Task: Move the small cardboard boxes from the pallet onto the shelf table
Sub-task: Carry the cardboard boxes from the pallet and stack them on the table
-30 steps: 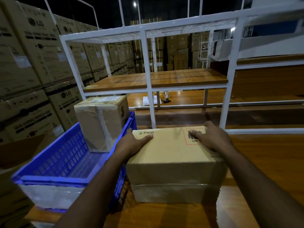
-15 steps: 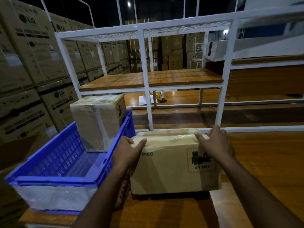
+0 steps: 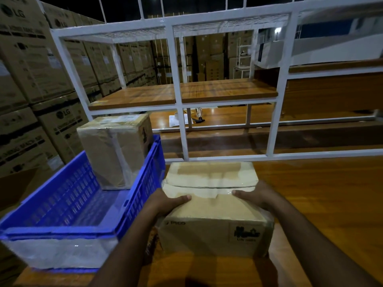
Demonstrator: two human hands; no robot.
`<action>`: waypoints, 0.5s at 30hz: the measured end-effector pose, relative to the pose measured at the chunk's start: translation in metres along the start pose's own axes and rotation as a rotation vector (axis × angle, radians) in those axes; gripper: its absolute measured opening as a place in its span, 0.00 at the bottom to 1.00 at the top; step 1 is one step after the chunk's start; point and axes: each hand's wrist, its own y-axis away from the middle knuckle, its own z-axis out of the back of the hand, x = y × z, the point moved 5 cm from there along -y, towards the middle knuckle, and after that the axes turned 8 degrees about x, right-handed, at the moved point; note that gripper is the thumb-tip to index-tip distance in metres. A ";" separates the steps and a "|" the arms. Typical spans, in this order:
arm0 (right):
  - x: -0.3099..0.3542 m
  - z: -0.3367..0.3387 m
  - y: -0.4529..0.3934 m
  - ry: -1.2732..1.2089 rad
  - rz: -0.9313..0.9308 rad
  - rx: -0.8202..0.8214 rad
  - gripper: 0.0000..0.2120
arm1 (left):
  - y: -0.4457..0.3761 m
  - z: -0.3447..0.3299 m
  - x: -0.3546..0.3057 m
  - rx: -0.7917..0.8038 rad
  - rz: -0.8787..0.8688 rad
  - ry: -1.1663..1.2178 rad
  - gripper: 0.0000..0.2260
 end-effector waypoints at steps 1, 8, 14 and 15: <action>-0.003 -0.001 -0.004 0.036 -0.008 -0.019 0.35 | -0.002 0.000 0.001 -0.010 0.001 0.001 0.56; -0.013 -0.002 -0.009 0.056 -0.038 -0.023 0.55 | -0.003 0.000 0.005 -0.050 0.023 -0.035 0.56; -0.008 0.010 0.013 0.065 0.003 0.172 0.27 | 0.017 -0.009 0.015 -0.006 0.003 -0.172 0.47; -0.009 0.014 0.014 0.086 -0.037 0.206 0.24 | 0.019 -0.007 0.016 0.003 0.007 -0.165 0.46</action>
